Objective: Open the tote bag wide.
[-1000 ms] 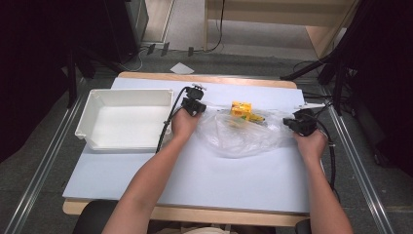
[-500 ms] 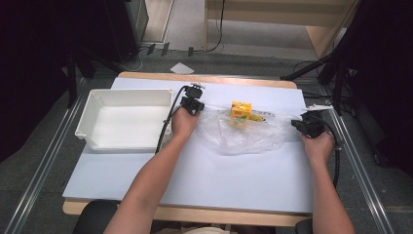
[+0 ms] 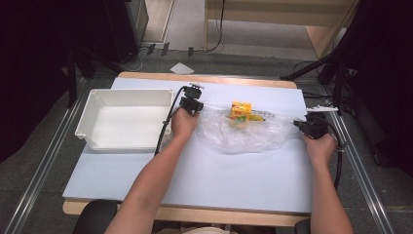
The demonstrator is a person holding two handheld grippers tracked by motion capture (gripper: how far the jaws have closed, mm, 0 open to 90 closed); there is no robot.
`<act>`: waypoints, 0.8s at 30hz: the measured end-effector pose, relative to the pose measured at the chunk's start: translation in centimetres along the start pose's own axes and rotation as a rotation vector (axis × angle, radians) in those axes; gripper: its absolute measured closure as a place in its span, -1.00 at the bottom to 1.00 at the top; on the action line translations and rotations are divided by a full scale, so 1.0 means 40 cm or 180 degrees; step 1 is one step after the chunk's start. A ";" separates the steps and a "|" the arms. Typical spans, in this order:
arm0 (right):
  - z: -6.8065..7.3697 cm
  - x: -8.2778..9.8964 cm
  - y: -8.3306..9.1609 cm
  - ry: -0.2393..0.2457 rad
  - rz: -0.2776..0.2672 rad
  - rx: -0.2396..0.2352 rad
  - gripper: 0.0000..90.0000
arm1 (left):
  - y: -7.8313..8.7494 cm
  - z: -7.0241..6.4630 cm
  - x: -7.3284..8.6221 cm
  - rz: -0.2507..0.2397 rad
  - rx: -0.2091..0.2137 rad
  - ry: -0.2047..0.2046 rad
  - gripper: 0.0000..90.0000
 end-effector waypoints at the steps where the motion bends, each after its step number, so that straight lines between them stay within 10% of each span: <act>1: -0.001 0.000 0.000 -0.0005 -0.0003 0.0002 1.00 | 0.000 0.002 0.000 -0.0001 -0.0020 0.0002 1.00; 24: -0.039 0.011 0.021 -0.0114 -0.0040 0.0078 1.00 | 0.000 0.010 0.001 0.0018 -0.0037 0.0097 1.00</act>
Point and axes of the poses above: each handheld gripper's, and its own axes: y roughly backward along the jaws, x roughly out of its underside, z roughly to its left, the point moved 8 cm from there along -y, roughly forward along the jaws, and after that the axes turned 12 degrees about -y, right-handed, at the moved point
